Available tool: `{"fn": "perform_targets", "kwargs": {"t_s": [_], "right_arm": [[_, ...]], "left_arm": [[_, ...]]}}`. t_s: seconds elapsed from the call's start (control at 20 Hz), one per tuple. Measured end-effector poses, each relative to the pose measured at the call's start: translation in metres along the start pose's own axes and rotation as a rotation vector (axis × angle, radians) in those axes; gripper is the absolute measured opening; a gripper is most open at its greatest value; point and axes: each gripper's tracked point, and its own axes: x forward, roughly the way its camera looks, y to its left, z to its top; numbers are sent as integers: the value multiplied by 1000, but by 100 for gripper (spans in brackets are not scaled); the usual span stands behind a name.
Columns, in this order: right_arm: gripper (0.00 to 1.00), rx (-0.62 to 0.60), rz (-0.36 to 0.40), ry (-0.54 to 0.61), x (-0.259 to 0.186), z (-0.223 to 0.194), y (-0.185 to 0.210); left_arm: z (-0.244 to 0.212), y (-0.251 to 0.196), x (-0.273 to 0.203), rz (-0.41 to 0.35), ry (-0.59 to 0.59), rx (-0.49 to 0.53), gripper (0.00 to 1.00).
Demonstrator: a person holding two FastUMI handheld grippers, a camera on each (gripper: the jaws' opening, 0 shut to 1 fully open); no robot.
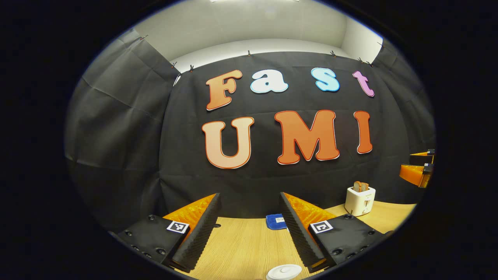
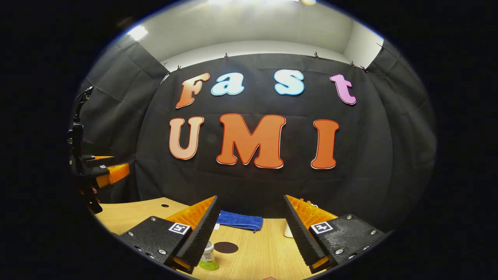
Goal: Open the teacup lid with one hand, grasp the water bottle and pour water into the teacup with the other hand; after pouring, place the water bottle on the coaster and then close the teacup lid.
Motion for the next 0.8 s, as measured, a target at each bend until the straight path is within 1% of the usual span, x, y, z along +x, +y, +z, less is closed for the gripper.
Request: {"fn": "perform_targets", "kwargs": {"t_s": [0.2,0.35,0.5,0.7,0.8], "right_arm": [[96,2,0,-2,0,1,1],[96,12,18,1,-2,-5,5],[96,22,24,19,-2,-14,7],[97,48,62,39,-7,-27,17],[96,46,68,54,-8,-39,18]], "left_arm": [[1,0,-2,1,-7,-5,96],[-4,-1,-2,-2,1,-8,96],[-13,-6,-4,-12,15,-6,96],[-21,-12,-7,-31,20,8,96],[-28,-18,-9,-51,25,0,96]]}}
